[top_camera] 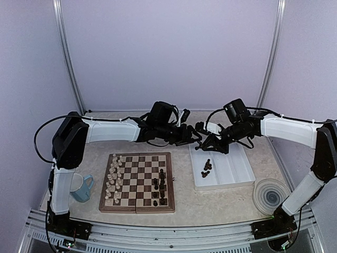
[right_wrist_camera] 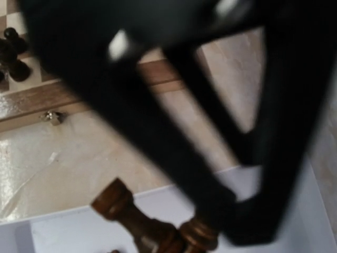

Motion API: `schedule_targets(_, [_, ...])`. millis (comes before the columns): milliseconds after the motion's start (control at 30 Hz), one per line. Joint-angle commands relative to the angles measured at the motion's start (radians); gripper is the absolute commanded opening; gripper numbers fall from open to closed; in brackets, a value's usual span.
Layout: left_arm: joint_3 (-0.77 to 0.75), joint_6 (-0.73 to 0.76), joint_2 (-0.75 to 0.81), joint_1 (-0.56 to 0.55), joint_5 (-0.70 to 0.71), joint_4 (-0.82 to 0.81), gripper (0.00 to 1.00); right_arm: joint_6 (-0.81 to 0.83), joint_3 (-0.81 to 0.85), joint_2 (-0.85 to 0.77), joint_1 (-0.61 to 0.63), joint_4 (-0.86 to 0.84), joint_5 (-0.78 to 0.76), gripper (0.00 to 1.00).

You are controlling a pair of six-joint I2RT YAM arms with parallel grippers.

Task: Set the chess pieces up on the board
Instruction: Pass from the left arm to the right

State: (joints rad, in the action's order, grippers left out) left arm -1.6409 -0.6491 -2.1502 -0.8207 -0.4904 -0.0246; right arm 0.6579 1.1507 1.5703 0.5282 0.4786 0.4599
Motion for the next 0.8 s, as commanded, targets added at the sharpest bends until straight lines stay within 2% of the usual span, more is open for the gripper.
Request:
schedule_targets(0, [-0.030, -0.016, -0.024, -0.018, -0.061, 0.020, 0.53, 0.003, -0.013, -0.032, -0.007, -0.016, 0.005, 0.16])
schedule_targets(500, [0.003, -0.042, -0.029, -0.017, -0.112, -0.062, 0.19, 0.005, -0.009, -0.024, -0.007, -0.008, -0.004, 0.18])
schedule_targets(600, [0.006, -0.043, -0.031, -0.017, -0.115, -0.086, 0.12, 0.004, -0.004, -0.025, -0.006, 0.003, -0.015, 0.25])
schedule_targets(767, [0.010, -0.063, -0.038, -0.009, -0.114, -0.110, 0.06, 0.041, 0.027, -0.041, 0.002, 0.080, -0.047, 0.38])
